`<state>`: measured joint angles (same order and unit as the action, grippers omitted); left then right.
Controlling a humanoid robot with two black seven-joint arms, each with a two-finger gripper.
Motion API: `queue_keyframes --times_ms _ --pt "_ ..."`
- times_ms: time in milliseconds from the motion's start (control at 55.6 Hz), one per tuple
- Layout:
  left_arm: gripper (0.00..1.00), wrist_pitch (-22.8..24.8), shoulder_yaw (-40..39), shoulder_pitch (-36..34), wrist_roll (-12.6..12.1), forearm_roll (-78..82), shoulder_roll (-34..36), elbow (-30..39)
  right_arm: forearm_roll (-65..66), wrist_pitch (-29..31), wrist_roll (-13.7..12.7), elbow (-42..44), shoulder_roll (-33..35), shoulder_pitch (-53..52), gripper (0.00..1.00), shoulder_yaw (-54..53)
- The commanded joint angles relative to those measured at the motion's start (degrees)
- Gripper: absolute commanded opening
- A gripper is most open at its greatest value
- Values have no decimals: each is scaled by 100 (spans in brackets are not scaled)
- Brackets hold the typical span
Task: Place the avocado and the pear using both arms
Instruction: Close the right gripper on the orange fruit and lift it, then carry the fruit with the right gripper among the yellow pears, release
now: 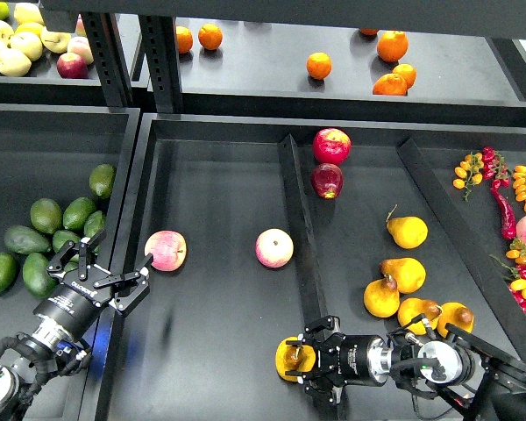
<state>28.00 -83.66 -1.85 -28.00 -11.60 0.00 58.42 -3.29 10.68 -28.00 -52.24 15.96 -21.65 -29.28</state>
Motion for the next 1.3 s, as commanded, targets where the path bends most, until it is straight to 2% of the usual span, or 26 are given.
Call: queue_keyframes --times_ms 0,288,432,576,774,918,1080,1278 --pt "99 0 -1 0 0 0 0 3 -14 13 0 -15 12 12 37 -16" --pt "99 0 -1 0 0 0 0 3 -22 30 0 -15 12 152 25 -51" --pt "99 0 -1 0 0 0 0 -6 -66 373 0 -23 21 179 19 -78" --pt "99 0 -1 9 0 0 0 3 -128 382 0 -164 12 170 18 -271" --pt "99 0 8 79 0 0 0 3 -312 294 0 -805 188 117 18 -877" --pt "99 0 -1 97 0 0 0 3 -435 171 0 -1218 732 144 18 -1211" --pt "99 0 -1 141 0 0 0 3 -831 259 0 -1473 1690 258 19 -1317" --pt "99 0 -1 149 0 0 0 -6 -998 803 0 -1351 2341 636 19 -1343"
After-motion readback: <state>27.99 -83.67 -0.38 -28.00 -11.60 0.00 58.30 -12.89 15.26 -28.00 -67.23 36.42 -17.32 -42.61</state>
